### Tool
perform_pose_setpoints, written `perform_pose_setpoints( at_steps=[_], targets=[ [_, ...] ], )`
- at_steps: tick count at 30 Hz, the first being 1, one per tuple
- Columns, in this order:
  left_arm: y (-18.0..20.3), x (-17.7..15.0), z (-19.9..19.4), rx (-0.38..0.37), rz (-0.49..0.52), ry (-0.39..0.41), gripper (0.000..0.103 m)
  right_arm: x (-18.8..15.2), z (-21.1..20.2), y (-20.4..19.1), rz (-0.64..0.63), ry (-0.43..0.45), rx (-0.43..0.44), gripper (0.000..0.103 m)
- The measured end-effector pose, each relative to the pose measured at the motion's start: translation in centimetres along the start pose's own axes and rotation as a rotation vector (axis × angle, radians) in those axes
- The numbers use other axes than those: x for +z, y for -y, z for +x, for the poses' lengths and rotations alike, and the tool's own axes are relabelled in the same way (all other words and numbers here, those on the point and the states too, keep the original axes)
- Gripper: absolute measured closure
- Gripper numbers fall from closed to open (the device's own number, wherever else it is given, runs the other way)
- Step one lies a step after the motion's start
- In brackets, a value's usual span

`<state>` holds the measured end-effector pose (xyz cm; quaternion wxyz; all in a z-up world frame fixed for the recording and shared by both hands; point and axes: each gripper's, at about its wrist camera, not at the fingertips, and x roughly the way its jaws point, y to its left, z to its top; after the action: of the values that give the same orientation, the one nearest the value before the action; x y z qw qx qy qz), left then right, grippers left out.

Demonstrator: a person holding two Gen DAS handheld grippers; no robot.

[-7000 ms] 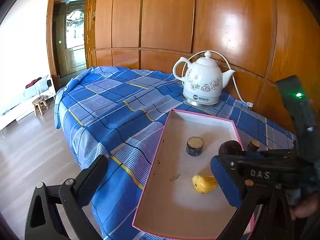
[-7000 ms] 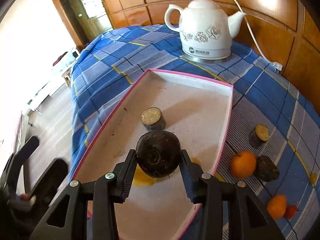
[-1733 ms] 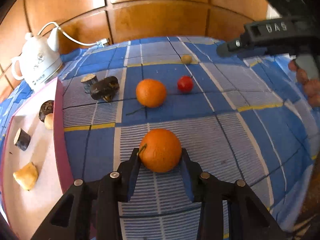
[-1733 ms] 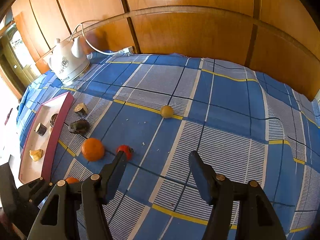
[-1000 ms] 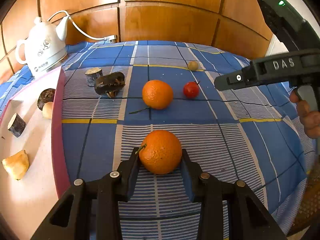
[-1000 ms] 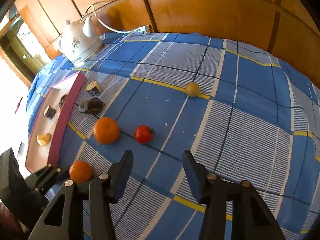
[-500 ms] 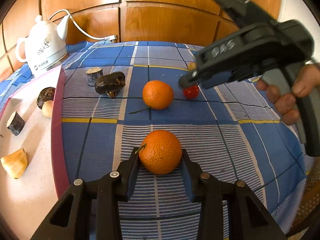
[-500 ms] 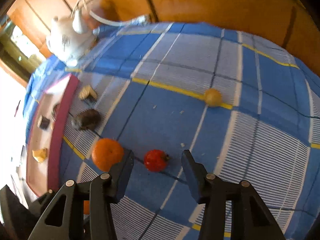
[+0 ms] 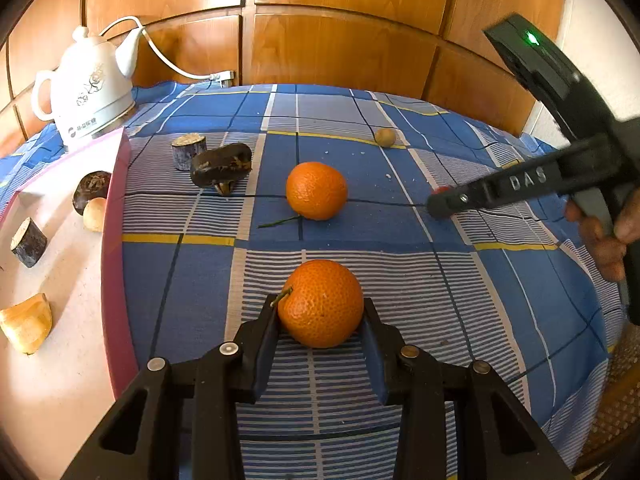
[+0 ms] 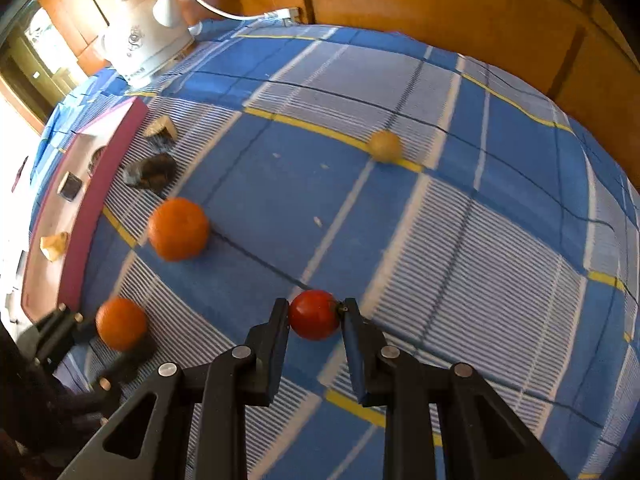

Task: Organize fruits
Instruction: 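Carry the orange into the pink tray and open the left gripper while the right holds the tomato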

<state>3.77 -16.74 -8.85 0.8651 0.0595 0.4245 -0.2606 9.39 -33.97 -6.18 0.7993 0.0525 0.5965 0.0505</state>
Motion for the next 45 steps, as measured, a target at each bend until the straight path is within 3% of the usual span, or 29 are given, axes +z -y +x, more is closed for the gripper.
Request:
perform_pose_setpoints(
  at_steps=[9, 13, 16, 23, 25, 38, 41, 43, 45],
  targets=[
    [0.0, 0.1, -0.1, 0.001, -0.002, -0.004, 0.064, 0.0, -0.2, 1.2, 0.068, 0.025, 0.079, 0.076],
    [0.0, 0.0, -0.1, 0.001, 0.000, 0.001, 0.064, 0.5, -0.7, 3.0, 0.164, 0.044, 0.173, 0.063],
    [0.1, -0.1, -0.2, 0.001, 0.002, 0.002, 0.064, 0.8, -1.8, 4.6, 0.250, 0.101, 0.206, 0.055],
    [0.1, -0.2, -0.3, 0.002, 0.002, 0.004, 0.064, 0.3, -7.1, 10.1, 0.497, 0.349, 0.236, 0.055],
    [0.1, -0.2, -0.3, 0.001, 0.001, 0.004, 0.064, 0.1, -7.7, 10.8, 0.516, 0.362, 0.222, 0.055],
    [0.4, 0.0, -0.2, -0.005, 0.008, -0.003, 0.055, 1.6, -1.5, 3.7, 0.198, 0.100, 0.167, 0.055],
    [0.1, 0.3, -0.1, -0.019, -0.001, -0.014, 0.056, 1.2, 0.3, 1.8, 0.097, 0.036, 0.099, 0.055],
    [-0.4, 0.6, -0.1, -0.031, -0.024, -0.023, 0.061, 0.6, 1.1, 0.5, 0.022, 0.006, 0.043, 0.076],
    [-0.9, 0.8, -0.1, -0.052, -0.048, -0.034, 0.065, 0.3, 1.1, -0.3, -0.032, 0.017, 0.017, 0.077]
  ],
)
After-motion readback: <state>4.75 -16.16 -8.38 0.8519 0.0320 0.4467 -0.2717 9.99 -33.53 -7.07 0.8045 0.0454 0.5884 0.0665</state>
